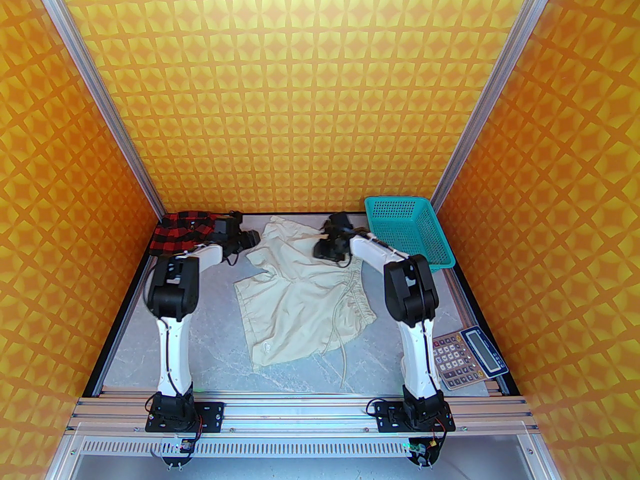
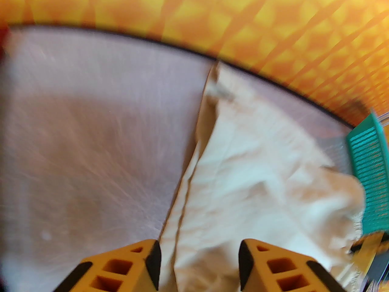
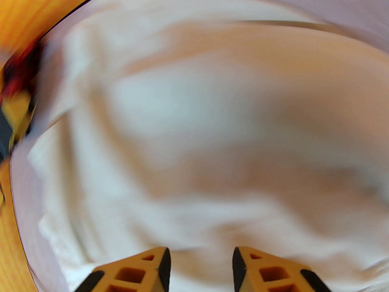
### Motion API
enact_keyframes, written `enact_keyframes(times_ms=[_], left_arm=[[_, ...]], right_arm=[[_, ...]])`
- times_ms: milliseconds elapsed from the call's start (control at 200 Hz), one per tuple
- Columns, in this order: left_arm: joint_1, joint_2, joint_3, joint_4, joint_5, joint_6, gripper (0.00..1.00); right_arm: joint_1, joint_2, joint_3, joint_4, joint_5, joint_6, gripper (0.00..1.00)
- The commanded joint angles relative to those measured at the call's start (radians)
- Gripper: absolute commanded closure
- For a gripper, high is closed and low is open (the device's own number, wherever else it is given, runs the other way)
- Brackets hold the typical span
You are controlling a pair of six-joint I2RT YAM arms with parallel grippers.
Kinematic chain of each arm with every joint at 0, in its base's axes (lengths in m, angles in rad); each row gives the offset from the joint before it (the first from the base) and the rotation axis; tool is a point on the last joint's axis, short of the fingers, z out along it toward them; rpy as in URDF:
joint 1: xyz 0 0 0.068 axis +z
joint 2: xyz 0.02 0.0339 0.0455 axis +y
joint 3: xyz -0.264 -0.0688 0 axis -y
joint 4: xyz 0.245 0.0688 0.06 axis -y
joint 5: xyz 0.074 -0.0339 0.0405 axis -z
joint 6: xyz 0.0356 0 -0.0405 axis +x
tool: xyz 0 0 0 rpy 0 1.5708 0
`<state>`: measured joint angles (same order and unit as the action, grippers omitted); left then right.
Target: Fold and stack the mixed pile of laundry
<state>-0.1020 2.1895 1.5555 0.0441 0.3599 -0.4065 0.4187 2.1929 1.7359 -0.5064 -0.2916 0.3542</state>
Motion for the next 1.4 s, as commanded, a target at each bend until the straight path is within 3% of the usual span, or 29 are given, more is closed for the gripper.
enact_keyframes(times_ms=[0, 110, 205, 390, 565, 675, 765, 900, 1060, 1210, 1395], left_arm=[[0.014, -0.112, -0.073, 0.036, 0.027, 0.039, 0.53], [0.027, -0.199, -0.144, -0.038, 0.027, 0.046, 0.52], [0.037, -0.284, -0.219, -0.122, 0.026, 0.005, 0.54], [0.037, -0.504, -0.464, -0.18, 0.027, -0.022, 0.54], [0.038, -0.642, -0.632, -0.236, 0.028, -0.035, 0.55], [0.039, -0.705, -0.718, -0.253, 0.027, -0.045, 0.56], [0.045, -0.732, -0.756, -0.26, 0.027, -0.04, 0.56], [0.046, -0.758, -0.761, -0.288, 0.042, -0.005, 0.54], [0.075, -0.81, -0.783, -0.318, 0.042, -0.005, 0.55], [0.131, -0.847, -0.795, -0.314, 0.05, -0.019, 0.55], [0.178, -0.83, -0.789, -0.261, 0.092, -0.061, 0.55]], right_arm=[[0.116, 0.011, 0.036, 0.097, -0.092, -0.066, 0.57], [0.162, 0.093, 0.123, 0.099, -0.106, -0.185, 0.46], [0.161, 0.193, 0.248, 0.041, -0.09, -0.232, 0.43], [0.161, 0.359, 0.5, -0.098, -0.068, -0.209, 0.35], [0.161, 0.386, 0.529, -0.055, -0.015, -0.169, 0.33], [0.161, 0.412, 0.541, -0.015, -0.122, -0.12, 0.32], [0.167, 0.424, 0.547, 0.027, -0.227, -0.084, 0.33], [0.181, 0.413, 0.547, 0.066, -0.27, -0.075, 0.34], [0.19, 0.418, 0.557, 0.098, -0.331, -0.046, 0.43], [0.224, 0.418, 0.559, 0.086, -0.33, -0.056, 0.54], [0.283, 0.431, 0.535, 0.017, -0.261, -0.098, 0.59]])
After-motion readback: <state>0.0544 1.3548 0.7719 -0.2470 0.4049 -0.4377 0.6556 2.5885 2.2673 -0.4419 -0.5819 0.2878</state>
